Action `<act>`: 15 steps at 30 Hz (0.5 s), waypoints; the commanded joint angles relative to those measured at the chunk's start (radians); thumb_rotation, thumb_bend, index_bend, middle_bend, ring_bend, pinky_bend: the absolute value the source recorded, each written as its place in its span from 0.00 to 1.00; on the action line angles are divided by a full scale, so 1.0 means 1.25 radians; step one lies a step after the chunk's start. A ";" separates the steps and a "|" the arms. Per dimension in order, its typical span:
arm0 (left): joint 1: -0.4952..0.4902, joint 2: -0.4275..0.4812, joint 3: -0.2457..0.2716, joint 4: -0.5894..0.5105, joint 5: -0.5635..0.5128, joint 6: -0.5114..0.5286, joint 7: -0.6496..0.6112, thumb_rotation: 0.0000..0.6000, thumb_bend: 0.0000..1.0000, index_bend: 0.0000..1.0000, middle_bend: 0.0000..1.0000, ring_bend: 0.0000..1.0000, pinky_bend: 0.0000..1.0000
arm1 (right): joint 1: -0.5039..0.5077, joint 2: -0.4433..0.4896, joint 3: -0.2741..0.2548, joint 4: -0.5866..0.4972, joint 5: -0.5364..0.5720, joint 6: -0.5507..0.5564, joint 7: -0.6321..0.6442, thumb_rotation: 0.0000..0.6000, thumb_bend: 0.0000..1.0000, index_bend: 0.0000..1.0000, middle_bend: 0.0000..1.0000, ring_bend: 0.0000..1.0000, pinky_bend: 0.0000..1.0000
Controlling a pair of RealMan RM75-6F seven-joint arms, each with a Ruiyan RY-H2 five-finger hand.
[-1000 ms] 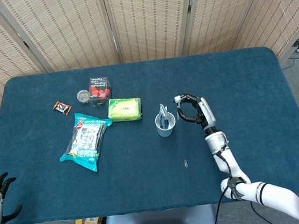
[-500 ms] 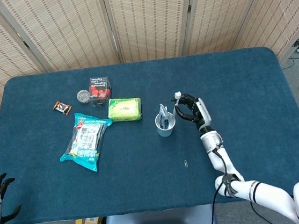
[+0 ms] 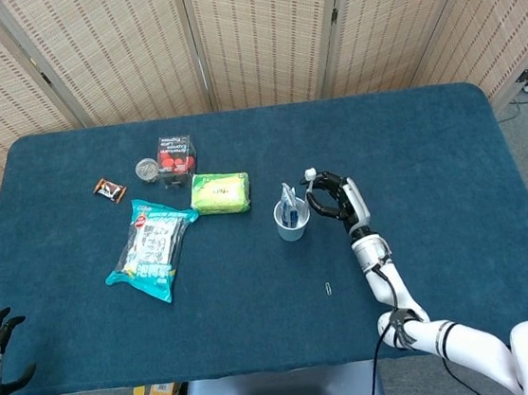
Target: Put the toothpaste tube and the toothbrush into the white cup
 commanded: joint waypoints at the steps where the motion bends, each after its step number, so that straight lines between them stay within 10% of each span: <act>1: 0.000 0.000 0.001 0.001 0.001 -0.002 -0.001 1.00 0.31 0.21 0.10 0.19 0.19 | -0.003 -0.004 -0.011 0.010 -0.013 0.001 0.001 1.00 0.31 0.68 0.38 0.21 0.26; 15: -0.004 -0.002 -0.002 0.003 0.006 -0.003 -0.007 1.00 0.31 0.21 0.10 0.19 0.19 | -0.016 0.004 -0.039 0.013 -0.057 0.041 -0.043 1.00 0.19 0.33 0.29 0.18 0.22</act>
